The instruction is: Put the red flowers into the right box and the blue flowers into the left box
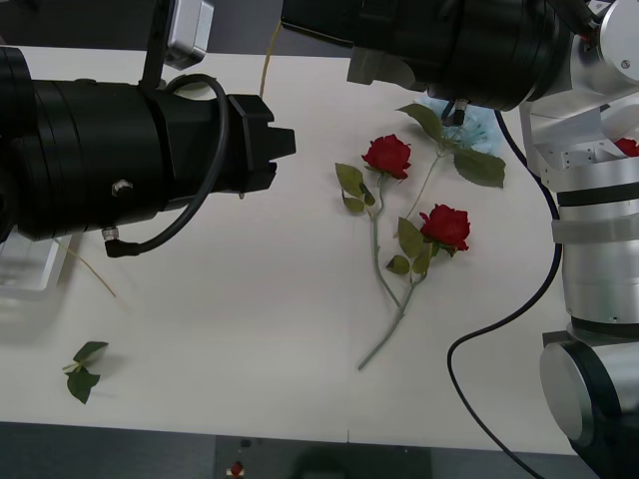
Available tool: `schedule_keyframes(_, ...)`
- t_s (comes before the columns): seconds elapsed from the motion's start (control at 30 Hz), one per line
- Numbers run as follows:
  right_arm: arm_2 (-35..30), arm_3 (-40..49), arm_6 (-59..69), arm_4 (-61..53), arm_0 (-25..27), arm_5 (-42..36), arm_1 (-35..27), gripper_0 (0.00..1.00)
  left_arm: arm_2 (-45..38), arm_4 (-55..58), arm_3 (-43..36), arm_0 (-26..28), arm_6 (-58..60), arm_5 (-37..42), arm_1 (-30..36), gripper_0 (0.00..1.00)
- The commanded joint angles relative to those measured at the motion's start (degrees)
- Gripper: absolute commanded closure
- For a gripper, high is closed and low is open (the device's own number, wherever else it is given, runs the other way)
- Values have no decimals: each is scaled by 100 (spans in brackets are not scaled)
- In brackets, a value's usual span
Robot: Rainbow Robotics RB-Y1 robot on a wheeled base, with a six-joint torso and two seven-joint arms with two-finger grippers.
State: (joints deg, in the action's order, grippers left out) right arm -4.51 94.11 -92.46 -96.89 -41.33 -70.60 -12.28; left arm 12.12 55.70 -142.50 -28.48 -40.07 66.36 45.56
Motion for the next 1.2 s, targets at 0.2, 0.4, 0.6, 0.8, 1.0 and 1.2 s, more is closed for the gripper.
schedule_keyframes(0.2,38,222,44,-84,-165,29,23,49,-131,-130,-67,-105,-27,-62,93,100)
schedule_keyframes(0.4,38,222,44,-84,-165,29,23,0,-175,-191,-14,-88,43,-62,146,100)
schedule_keyframes(0.6,38,222,44,-84,-165,29,23,0,-852,-147,21,62,61,544,242,100)
schedule_keyframes(0.8,38,222,44,-84,-165,29,23,0,-2267,169,135,791,25,1415,647,100)
schedule_keyframes(1.0,-59,239,52,65,-156,-191,-144,0,-3445,187,399,1758,-89,1705,1025,100)
schedule_keyframes(1.2,-138,239,562,215,-156,-525,-855,0,-4174,20,996,2435,-449,1687,1209,100)
